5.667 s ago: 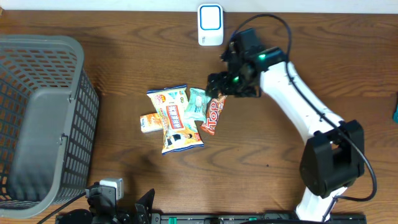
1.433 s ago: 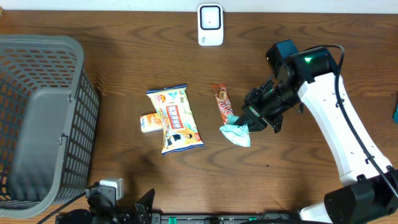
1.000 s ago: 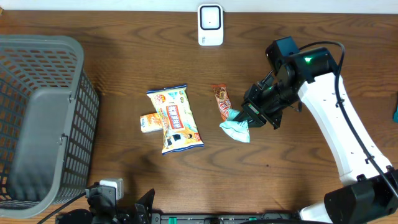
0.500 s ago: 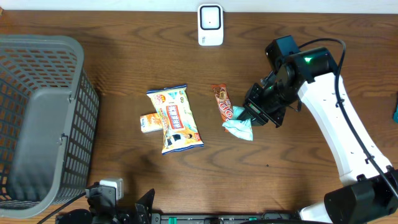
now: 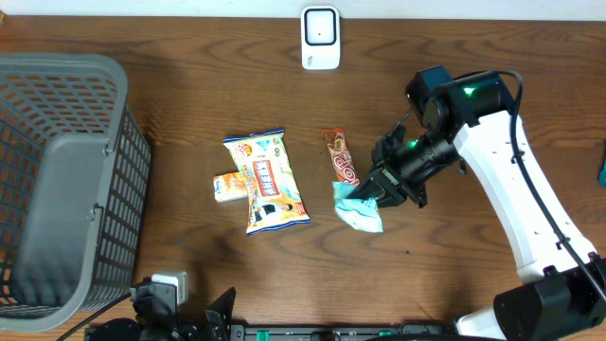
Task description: Scan the item barcode
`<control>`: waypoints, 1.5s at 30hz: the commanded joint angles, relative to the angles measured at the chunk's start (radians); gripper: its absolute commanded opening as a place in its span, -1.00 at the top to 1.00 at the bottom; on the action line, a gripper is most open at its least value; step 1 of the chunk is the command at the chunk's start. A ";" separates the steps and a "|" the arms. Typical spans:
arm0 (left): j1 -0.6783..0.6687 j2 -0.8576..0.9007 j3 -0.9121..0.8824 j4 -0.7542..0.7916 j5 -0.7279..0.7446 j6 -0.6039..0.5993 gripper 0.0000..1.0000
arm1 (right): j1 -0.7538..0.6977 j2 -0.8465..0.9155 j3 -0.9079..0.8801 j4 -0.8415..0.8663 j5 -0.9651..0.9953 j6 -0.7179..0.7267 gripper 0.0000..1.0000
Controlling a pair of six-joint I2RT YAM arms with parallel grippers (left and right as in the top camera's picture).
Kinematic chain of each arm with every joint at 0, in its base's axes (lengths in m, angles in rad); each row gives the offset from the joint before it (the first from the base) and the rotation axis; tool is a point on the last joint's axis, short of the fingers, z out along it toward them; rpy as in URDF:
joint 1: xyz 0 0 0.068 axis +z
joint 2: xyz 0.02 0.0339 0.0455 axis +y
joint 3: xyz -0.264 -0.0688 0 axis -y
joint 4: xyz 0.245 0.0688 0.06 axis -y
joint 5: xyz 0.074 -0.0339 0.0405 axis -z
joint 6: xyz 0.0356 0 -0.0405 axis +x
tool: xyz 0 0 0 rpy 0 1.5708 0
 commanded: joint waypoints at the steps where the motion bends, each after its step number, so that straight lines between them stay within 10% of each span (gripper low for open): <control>1: -0.004 -0.007 0.005 0.000 0.002 0.017 -0.96 | 0.006 -0.007 0.000 -0.001 -0.298 -0.037 0.98; 20: -0.004 -0.007 0.005 0.000 0.002 0.017 -0.96 | -0.029 -0.007 0.000 0.000 -0.518 -0.023 0.98; 35: -0.004 -0.007 0.005 0.000 0.002 0.017 -0.95 | -0.038 -0.007 0.000 0.175 0.396 -0.076 0.98; 45: -0.004 -0.007 0.005 0.000 0.002 0.017 -0.96 | -0.026 -0.007 0.000 0.336 0.600 -0.190 0.97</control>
